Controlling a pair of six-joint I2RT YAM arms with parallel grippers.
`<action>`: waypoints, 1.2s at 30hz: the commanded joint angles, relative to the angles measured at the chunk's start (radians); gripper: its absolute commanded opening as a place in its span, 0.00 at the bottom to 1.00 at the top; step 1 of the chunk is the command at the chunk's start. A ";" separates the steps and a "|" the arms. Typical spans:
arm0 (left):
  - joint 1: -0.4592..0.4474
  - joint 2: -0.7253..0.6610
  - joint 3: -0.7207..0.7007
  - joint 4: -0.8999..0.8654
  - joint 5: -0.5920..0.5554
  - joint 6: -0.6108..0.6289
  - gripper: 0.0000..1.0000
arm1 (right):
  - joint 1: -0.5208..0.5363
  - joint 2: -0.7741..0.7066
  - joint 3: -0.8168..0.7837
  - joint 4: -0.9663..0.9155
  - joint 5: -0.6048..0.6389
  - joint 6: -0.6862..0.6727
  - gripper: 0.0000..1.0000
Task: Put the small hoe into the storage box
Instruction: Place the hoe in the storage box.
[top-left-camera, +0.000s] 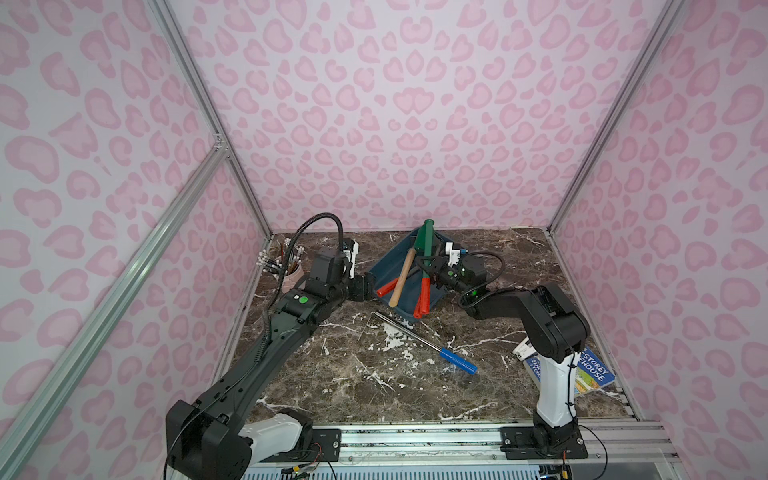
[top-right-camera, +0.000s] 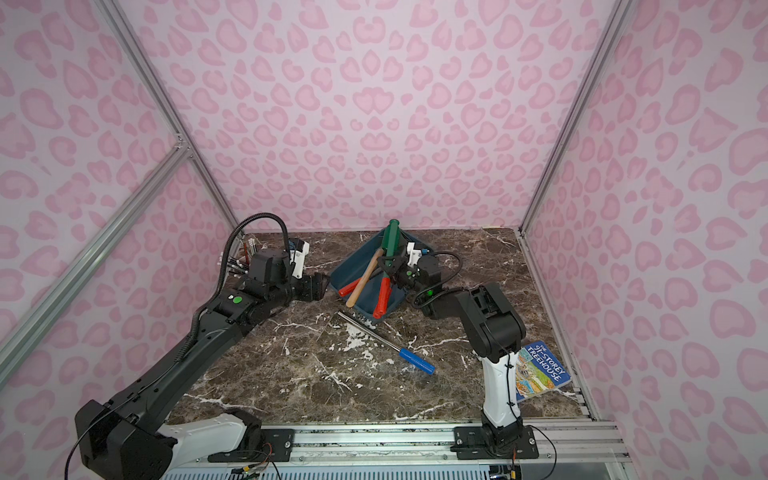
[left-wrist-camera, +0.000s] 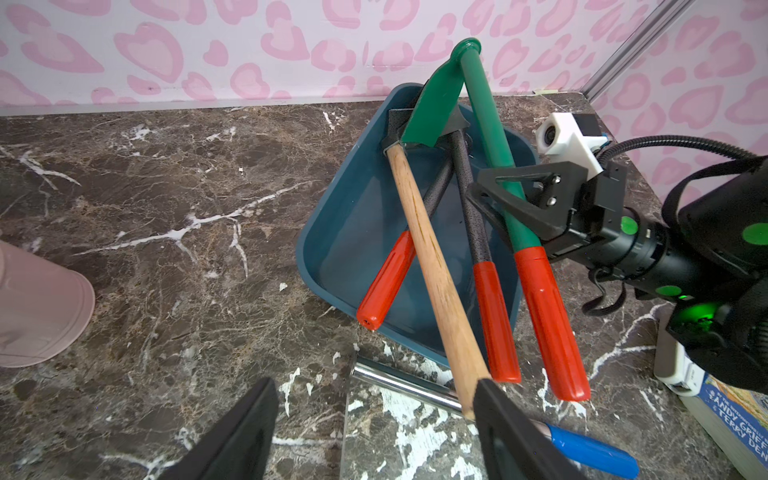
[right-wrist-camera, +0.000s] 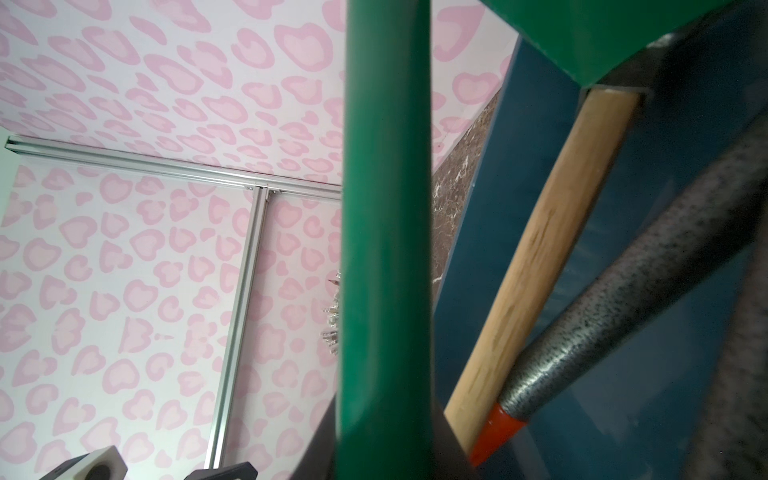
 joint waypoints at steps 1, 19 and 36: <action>0.000 -0.009 -0.005 0.026 0.004 0.000 0.78 | 0.012 0.012 0.002 0.177 0.054 0.046 0.00; -0.001 -0.015 -0.010 0.026 0.006 -0.003 0.78 | 0.081 0.043 -0.010 0.223 0.233 0.158 0.00; -0.002 -0.017 -0.014 0.024 0.002 -0.003 0.78 | 0.085 -0.003 -0.039 0.077 0.249 0.102 0.37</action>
